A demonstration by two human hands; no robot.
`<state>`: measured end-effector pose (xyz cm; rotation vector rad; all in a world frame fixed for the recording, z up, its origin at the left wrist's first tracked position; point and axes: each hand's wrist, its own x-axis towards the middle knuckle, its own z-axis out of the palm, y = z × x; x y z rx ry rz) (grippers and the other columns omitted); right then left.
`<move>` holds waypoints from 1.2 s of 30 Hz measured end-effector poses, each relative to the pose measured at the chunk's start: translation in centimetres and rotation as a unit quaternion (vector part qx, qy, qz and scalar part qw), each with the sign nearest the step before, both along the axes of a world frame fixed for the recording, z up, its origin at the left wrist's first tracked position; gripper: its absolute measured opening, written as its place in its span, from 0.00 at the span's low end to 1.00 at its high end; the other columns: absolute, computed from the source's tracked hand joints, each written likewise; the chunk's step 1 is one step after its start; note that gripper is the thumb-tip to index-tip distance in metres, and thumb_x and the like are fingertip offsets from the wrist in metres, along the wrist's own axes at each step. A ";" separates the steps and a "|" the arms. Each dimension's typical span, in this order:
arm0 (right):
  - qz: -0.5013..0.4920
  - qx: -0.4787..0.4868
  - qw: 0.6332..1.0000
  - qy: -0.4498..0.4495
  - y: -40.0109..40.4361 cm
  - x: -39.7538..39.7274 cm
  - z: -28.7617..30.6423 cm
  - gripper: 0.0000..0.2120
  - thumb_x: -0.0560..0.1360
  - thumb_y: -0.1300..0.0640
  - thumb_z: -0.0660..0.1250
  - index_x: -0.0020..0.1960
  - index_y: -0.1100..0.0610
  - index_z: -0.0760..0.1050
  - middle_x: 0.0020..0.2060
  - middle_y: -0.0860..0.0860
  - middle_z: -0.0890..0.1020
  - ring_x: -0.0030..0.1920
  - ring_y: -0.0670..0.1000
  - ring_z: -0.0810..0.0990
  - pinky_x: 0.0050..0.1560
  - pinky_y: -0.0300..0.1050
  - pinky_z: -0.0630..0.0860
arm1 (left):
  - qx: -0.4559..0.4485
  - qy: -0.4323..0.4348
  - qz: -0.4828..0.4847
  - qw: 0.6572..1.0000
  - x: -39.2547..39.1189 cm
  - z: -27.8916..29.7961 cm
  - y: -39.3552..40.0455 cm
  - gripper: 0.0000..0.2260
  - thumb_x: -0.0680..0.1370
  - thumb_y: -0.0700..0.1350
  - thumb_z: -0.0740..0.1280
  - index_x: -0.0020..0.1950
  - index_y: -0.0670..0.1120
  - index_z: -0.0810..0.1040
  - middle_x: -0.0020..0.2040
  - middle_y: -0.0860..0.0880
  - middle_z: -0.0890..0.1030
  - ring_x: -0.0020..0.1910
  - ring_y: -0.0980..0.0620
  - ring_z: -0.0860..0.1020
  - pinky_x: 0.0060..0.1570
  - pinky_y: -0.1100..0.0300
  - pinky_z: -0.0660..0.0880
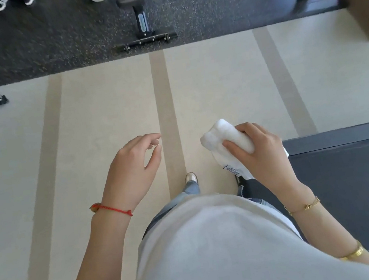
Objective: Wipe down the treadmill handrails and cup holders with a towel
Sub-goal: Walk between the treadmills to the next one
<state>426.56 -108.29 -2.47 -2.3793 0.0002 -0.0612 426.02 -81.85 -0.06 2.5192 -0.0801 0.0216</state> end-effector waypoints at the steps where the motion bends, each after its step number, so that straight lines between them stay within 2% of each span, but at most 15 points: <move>1: -0.015 0.002 1.000 -0.002 0.3 1.6 0.1 0.11 0.75 0.48 0.70 0.50 0.54 0.76 0.41 0.46 0.78 0.42 0.48 0.74 0.41 0.43 0.70 | 0.001 -0.002 -0.014 1.000 2.3 0.2 0.3 0.11 0.81 0.43 0.64 0.62 0.49 0.80 0.53 0.55 0.82 0.54 0.55 0.80 0.56 0.56 0.76; 7: -0.105 0.011 0.994 -0.007 1.1 8.8 0.6 0.10 0.75 0.48 0.70 0.50 0.52 0.76 0.42 0.44 0.78 0.42 0.47 0.73 0.40 0.39 0.66 | 0.005 0.005 -0.105 0.994 14.2 0.9 0.4 0.11 0.82 0.44 0.64 0.62 0.49 0.80 0.53 0.56 0.82 0.54 0.57 0.79 0.55 0.62 0.72; 11: -0.168 0.003 0.986 -0.002 0.3 12.1 0.7 0.09 0.75 0.48 0.70 0.50 0.53 0.76 0.42 0.45 0.78 0.42 0.48 0.73 0.41 0.38 0.64 | 0.007 0.008 -0.180 0.984 21.2 0.8 -1.4 0.11 0.82 0.44 0.64 0.62 0.49 0.80 0.52 0.56 0.81 0.54 0.56 0.79 0.56 0.60 0.74; 16: -0.248 -0.004 0.969 0.006 -2.1 16.5 0.2 0.10 0.75 0.48 0.71 0.50 0.53 0.77 0.41 0.45 0.78 0.42 0.48 0.74 0.43 0.41 0.68 | 0.013 0.014 -0.264 0.964 29.5 0.2 -5.4 0.12 0.81 0.47 0.62 0.62 0.49 0.80 0.52 0.56 0.82 0.53 0.56 0.79 0.54 0.58 0.74; 19: -0.286 -0.008 0.958 0.005 -4.5 19.7 -0.3 0.10 0.75 0.48 0.71 0.51 0.53 0.77 0.42 0.46 0.78 0.43 0.47 0.74 0.43 0.39 0.67 | 0.010 0.013 -0.305 0.952 34.4 -0.1 -9.1 0.11 0.82 0.46 0.64 0.62 0.48 0.80 0.53 0.54 0.83 0.52 0.56 0.80 0.53 0.58 0.75; 22: -0.324 -0.004 0.946 0.004 -7.7 23.5 -0.3 0.10 0.75 0.48 0.71 0.51 0.53 0.77 0.42 0.44 0.78 0.43 0.44 0.72 0.42 0.35 0.64 | 0.005 0.013 -0.344 0.939 39.5 -0.3 -13.6 0.14 0.80 0.49 0.62 0.62 0.47 0.80 0.53 0.54 0.83 0.53 0.54 0.80 0.55 0.52 0.77; 25: -0.356 -0.002 0.934 -0.001 -11.9 27.5 0.2 0.10 0.74 0.49 0.71 0.50 0.53 0.77 0.41 0.43 0.77 0.42 0.43 0.71 0.42 0.31 0.66 | 0.006 0.005 -0.376 0.927 44.8 -0.2 -18.9 0.15 0.80 0.50 0.61 0.62 0.48 0.80 0.53 0.54 0.83 0.53 0.54 0.80 0.56 0.51 0.77; 29: -0.404 0.006 0.915 -0.010 -17.9 32.4 1.5 0.09 0.74 0.49 0.72 0.50 0.53 0.77 0.39 0.38 0.74 0.42 0.42 0.70 0.43 0.26 0.66 | -0.002 -0.021 -0.409 0.912 51.0 0.6 -26.0 0.12 0.81 0.46 0.63 0.61 0.47 0.80 0.52 0.53 0.83 0.52 0.54 0.80 0.56 0.55 0.75; 31: -0.414 0.004 0.910 -0.010 -21.0 34.4 1.9 0.10 0.74 0.49 0.72 0.50 0.53 0.77 0.40 0.41 0.75 0.42 0.43 0.70 0.42 0.28 0.66 | 0.000 -0.032 -0.422 0.906 53.9 0.8 -29.4 0.10 0.81 0.44 0.65 0.61 0.46 0.80 0.52 0.52 0.83 0.52 0.54 0.80 0.56 0.59 0.73; 33: -0.429 -0.003 0.903 -0.015 -23.7 36.0 2.3 0.10 0.74 0.49 0.72 0.50 0.54 0.78 0.41 0.44 0.77 0.42 0.44 0.71 0.42 0.29 0.67 | -0.006 -0.030 -0.434 0.900 56.2 1.0 -32.6 0.12 0.80 0.45 0.64 0.61 0.46 0.80 0.52 0.52 0.83 0.52 0.54 0.80 0.56 0.60 0.72; 36: -0.464 -0.017 0.885 -0.013 -27.2 37.8 2.7 0.10 0.74 0.50 0.72 0.50 0.54 0.78 0.41 0.43 0.77 0.42 0.44 0.71 0.41 0.28 0.65 | -0.016 -0.027 -0.460 0.887 59.2 1.2 -37.2 0.13 0.80 0.46 0.63 0.62 0.47 0.80 0.52 0.52 0.83 0.52 0.56 0.79 0.57 0.63 0.71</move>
